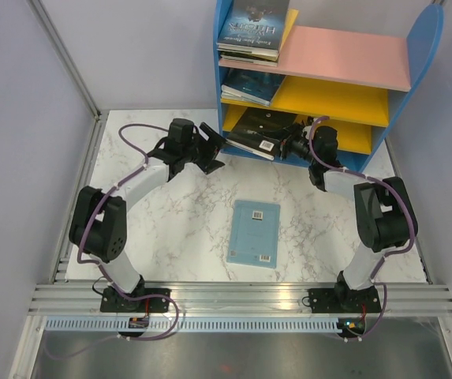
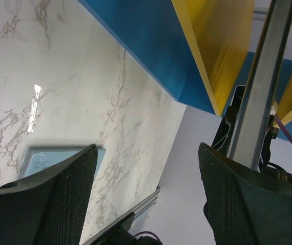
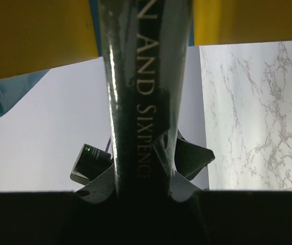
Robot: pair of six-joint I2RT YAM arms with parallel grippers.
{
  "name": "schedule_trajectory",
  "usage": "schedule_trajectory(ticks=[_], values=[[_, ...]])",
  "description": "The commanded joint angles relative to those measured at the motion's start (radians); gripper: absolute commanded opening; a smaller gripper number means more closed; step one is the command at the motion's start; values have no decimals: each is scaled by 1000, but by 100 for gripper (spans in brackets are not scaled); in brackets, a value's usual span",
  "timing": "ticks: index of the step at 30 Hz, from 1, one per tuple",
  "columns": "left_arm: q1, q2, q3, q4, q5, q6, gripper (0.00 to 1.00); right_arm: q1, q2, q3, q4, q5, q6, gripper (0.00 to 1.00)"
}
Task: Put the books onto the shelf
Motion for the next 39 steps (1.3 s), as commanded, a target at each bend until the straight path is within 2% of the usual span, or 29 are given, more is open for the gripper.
schedule_trajectory(ticks=[1, 8, 13, 17, 24, 29, 34, 36, 39], values=[[-27, -108, 2, 165, 31, -36, 83, 14, 47, 49, 17, 27, -76, 0], [-27, -179, -73, 237, 16, -109, 83, 14, 81, 77, -51, 44, -100, 0], [-23, -157, -38, 265, 22, -131, 84, 13, 107, 113, -84, 41, -111, 0], [-21, -82, 24, 237, 55, -114, 83, 13, 120, 132, -81, 35, -102, 0], [-21, -7, 39, 172, 72, -107, 81, 13, 129, 149, -48, 32, -62, 0], [-20, 45, 91, 58, 102, -88, 78, 10, 133, 163, -55, 29, -65, 0], [-20, 82, 106, 63, 73, -88, 79, 10, 130, 155, -39, 21, -45, 0], [-20, 105, 132, 69, 68, -88, 76, 10, 129, 144, -14, 20, -36, 0], [-21, 149, 168, 89, 62, -97, 64, 8, 126, 130, 18, 20, -18, 0]])
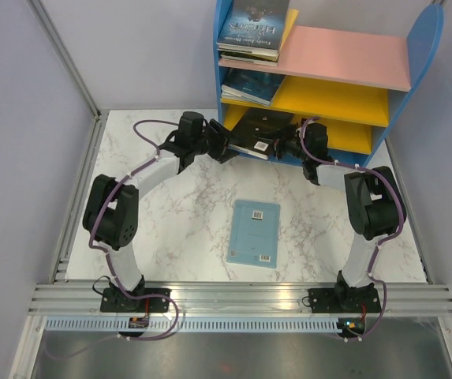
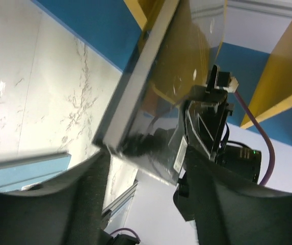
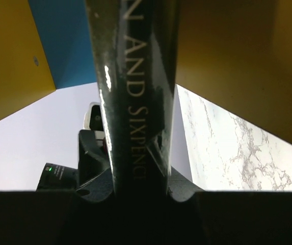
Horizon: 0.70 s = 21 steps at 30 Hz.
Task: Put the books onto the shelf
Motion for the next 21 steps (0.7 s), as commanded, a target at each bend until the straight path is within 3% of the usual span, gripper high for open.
schedule_trajectory(ticks=[1, 8, 9, 10, 11, 13, 14, 15, 16, 21], values=[[-1, 51, 66, 22, -14, -12, 57, -1, -3, 22, 126, -26, 52, 0], [-1, 90, 93, 123, -43, -38, 27, 3, 20, 27, 184, -41, 90, 0], [-1, 91, 92, 127, -46, -43, 11, 5, 23, 25, 190, -44, 93, 0], [-1, 92, 92, 131, -58, -44, 3, 5, 24, 25, 198, -46, 99, 0], [-1, 93, 90, 134, -63, -46, 2, 3, 26, 24, 209, -51, 102, 1], [-1, 95, 90, 143, -78, -46, 2, 5, 20, 13, 219, -51, 108, 22], [-1, 98, 92, 147, -84, -46, 2, 3, 12, 6, 213, -54, 108, 55], [-1, 101, 92, 150, -92, -46, 2, 5, -8, -14, 209, -55, 104, 66], [-1, 104, 92, 153, -109, -46, 2, 5, -23, -28, 204, -57, 102, 97], [-1, 119, 93, 163, -161, -55, 2, 3, -164, -177, 149, -83, 78, 98]])
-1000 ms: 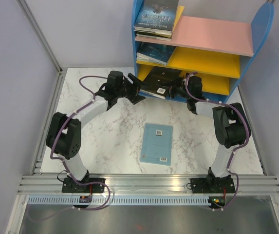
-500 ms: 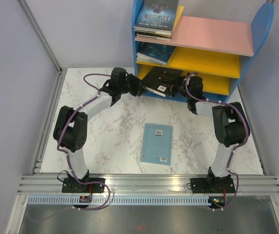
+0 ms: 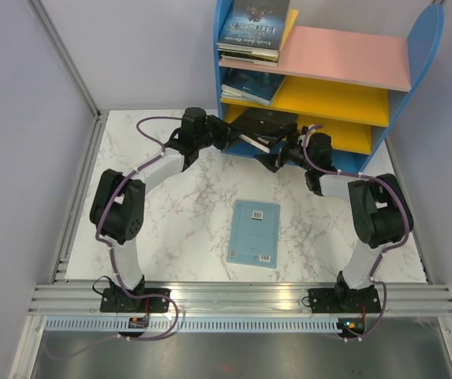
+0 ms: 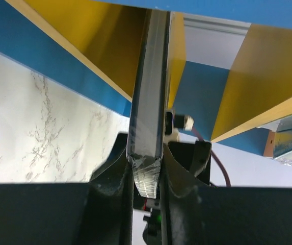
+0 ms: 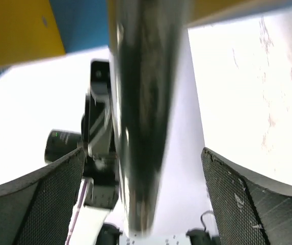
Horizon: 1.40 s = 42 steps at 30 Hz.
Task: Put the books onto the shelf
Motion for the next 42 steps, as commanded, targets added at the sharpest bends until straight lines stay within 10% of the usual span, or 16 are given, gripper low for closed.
schedule_trajectory(ticks=[1, 32, 42], values=[[1, 30, 26, -14, -121, 26, 2, -3, -135, -87, 0, -53, -44, 98], [-90, 182, 67, -224, -614, -322, 3, 32, -595, -333, -607, -175, -403, 98], [-94, 199, 147, -319, -367, -134, 75, 31, -603, -307, -647, -162, -484, 98]])
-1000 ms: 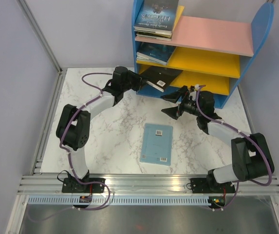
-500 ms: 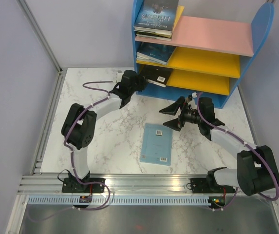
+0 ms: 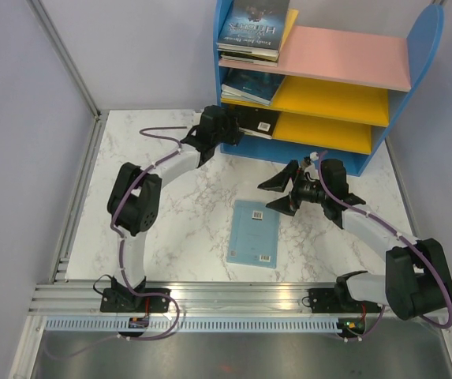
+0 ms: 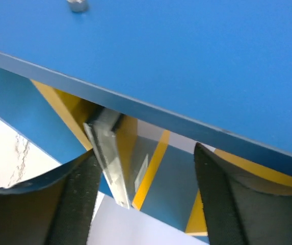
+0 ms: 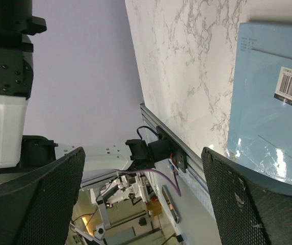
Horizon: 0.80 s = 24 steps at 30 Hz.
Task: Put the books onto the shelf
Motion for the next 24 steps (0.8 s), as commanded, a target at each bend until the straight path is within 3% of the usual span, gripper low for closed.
schedule_trajectory(ticks=[1, 11, 16, 24], values=[[-10, 35, -17, -303, 82, 136, 78, 1, -28, 43, -45, 1, -89, 98], [112, -248, -202, -484, 231, 404, 90, -29, -107, 3, -283, 100, -293, 98], [170, -361, -313, -564, 294, 599, 92, -72, -46, 17, -443, 194, -402, 98], [135, -259, -460, -566, 554, 835, 95, -77, 67, -32, -472, 316, -451, 98]])
